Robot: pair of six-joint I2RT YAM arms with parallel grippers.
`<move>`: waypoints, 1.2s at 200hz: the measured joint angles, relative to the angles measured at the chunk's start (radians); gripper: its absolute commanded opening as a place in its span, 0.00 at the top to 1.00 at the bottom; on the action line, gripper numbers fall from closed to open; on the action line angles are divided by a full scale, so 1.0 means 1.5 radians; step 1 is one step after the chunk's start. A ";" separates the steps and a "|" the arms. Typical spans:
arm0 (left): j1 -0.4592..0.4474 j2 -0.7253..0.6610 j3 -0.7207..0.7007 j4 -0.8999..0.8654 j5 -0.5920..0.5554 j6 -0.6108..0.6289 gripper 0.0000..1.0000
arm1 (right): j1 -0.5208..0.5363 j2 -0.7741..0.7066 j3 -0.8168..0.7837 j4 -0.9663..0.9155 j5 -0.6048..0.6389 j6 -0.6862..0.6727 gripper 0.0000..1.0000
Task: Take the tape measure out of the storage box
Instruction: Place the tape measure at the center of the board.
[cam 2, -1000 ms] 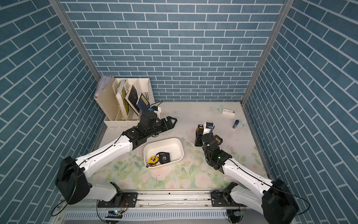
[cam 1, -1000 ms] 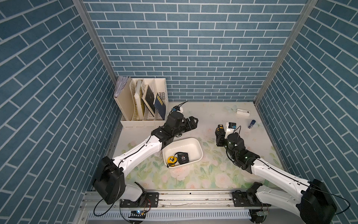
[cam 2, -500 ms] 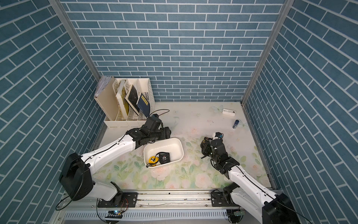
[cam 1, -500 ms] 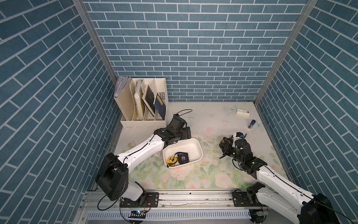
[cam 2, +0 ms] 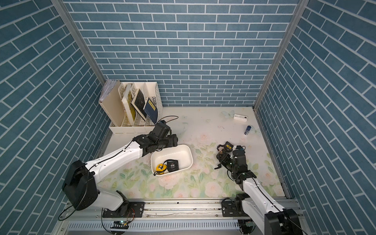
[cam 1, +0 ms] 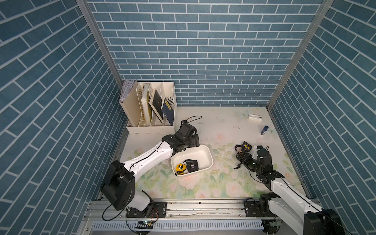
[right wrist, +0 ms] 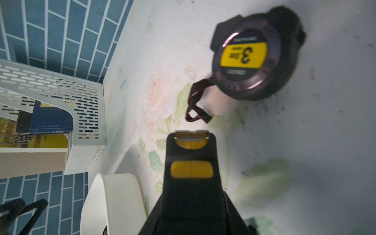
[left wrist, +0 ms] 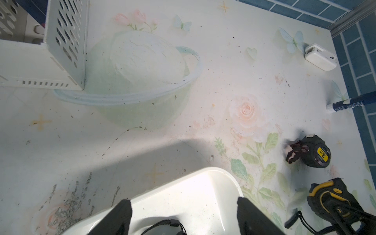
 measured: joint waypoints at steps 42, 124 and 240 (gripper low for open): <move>-0.002 0.009 0.000 -0.014 -0.008 0.002 0.14 | -0.077 0.007 -0.039 0.034 -0.080 0.021 1.00; -0.006 0.020 0.000 -0.019 -0.009 0.001 0.14 | -0.125 0.076 -0.039 0.090 -0.142 0.036 1.00; -0.009 0.028 0.000 -0.026 -0.013 0.001 0.09 | -0.133 0.070 -0.015 0.003 -0.106 0.033 0.55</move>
